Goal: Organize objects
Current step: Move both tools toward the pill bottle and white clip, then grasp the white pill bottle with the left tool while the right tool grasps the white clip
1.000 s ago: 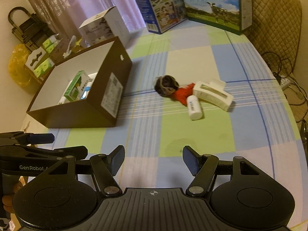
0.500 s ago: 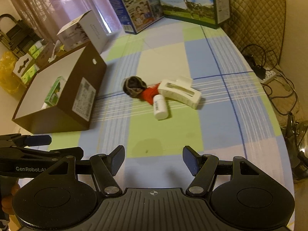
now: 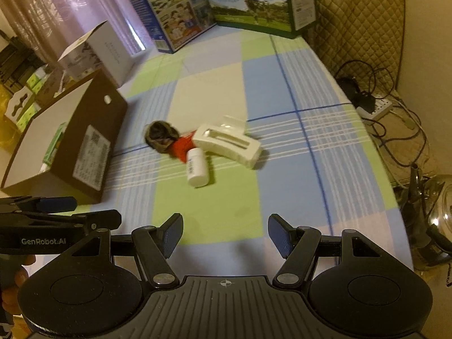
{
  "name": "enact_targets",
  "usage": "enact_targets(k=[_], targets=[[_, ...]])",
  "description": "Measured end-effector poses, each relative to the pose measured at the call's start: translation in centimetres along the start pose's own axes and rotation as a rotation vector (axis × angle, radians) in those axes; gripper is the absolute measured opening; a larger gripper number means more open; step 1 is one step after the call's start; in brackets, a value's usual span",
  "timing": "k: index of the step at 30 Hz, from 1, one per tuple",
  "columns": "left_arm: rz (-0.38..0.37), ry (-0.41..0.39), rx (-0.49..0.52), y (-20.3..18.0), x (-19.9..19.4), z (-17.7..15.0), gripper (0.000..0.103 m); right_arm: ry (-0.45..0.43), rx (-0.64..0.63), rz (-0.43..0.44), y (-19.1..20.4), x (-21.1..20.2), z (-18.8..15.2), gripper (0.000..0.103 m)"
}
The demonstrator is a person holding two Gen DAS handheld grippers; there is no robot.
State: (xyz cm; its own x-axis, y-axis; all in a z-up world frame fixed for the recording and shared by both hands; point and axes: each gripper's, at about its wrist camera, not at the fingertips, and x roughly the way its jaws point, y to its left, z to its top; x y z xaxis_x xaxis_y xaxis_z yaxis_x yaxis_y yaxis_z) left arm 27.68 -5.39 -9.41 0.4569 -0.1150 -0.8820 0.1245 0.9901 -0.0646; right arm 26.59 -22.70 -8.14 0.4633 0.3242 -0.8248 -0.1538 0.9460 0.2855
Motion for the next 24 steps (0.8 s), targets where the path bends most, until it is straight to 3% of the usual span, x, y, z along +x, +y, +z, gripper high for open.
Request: enact_targets(k=[4,9,11,18,24], targets=[[-0.024,-0.001,0.03,-1.5,1.8,1.1,0.074,0.0,0.021,-0.022,-1.4,0.5,0.3,0.064],[-0.049,0.01,0.035,-2.8,4.3,2.4,0.071,0.001,0.047,-0.043,-3.1,1.1,0.5,0.064],[-0.046,0.022,0.031,-3.1,5.3,2.9,0.064,0.008,0.058,-0.048,-3.6,1.3,0.6,0.064],[-0.054,0.032,0.009,-3.9,7.8,4.6,0.059,0.021,0.069,-0.059,-4.9,2.0,1.1,0.064],[-0.06,0.049,-0.004,-4.2,9.8,5.4,0.044,0.024,0.077,-0.066,-5.8,2.4,1.6,0.064]])
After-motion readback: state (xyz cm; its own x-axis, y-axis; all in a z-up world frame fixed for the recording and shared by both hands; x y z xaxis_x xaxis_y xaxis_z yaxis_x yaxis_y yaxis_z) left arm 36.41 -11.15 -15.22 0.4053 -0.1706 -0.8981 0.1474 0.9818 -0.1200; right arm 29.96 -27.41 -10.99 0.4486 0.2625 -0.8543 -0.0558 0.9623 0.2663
